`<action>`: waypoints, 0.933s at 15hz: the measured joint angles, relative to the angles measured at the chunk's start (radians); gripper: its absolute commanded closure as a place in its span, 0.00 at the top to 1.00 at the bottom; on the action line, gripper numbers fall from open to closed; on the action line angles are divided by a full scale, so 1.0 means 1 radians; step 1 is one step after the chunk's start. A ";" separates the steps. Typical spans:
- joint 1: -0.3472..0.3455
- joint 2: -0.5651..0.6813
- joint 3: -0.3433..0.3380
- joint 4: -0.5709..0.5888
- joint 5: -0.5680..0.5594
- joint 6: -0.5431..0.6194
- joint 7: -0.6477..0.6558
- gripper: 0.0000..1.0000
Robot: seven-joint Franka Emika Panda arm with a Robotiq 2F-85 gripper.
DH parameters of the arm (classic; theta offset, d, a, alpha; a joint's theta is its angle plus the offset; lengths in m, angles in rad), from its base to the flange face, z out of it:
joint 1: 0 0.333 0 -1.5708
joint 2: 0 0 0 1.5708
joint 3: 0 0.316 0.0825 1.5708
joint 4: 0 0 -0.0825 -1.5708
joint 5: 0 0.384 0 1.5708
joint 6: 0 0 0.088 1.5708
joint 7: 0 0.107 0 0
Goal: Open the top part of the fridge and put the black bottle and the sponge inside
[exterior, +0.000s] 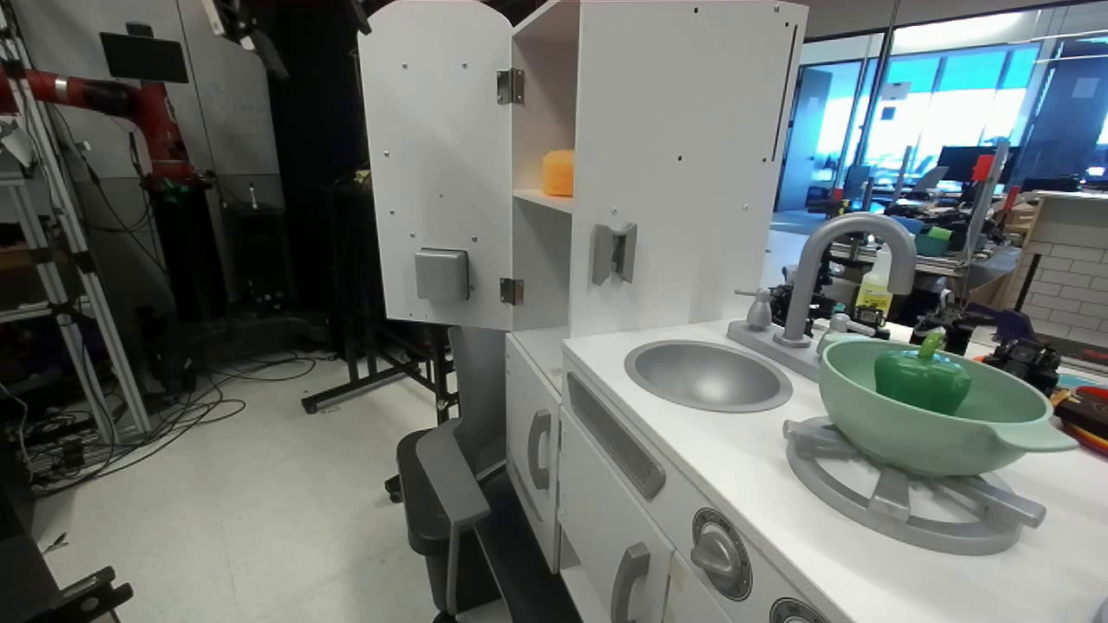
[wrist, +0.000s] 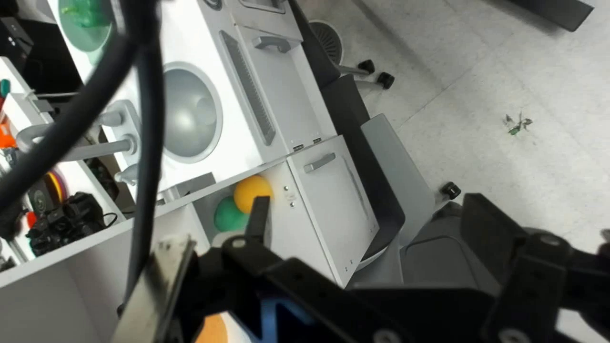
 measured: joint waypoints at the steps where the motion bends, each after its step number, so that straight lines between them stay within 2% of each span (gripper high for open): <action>1: 0.002 -0.041 -0.008 -0.052 0.029 0.013 0.017 1.00; 8: 0.000 -0.374 -0.066 -0.442 0.223 0.181 0.222 1.00; 14: -0.034 -0.699 -0.136 -0.797 0.356 0.267 0.324 1.00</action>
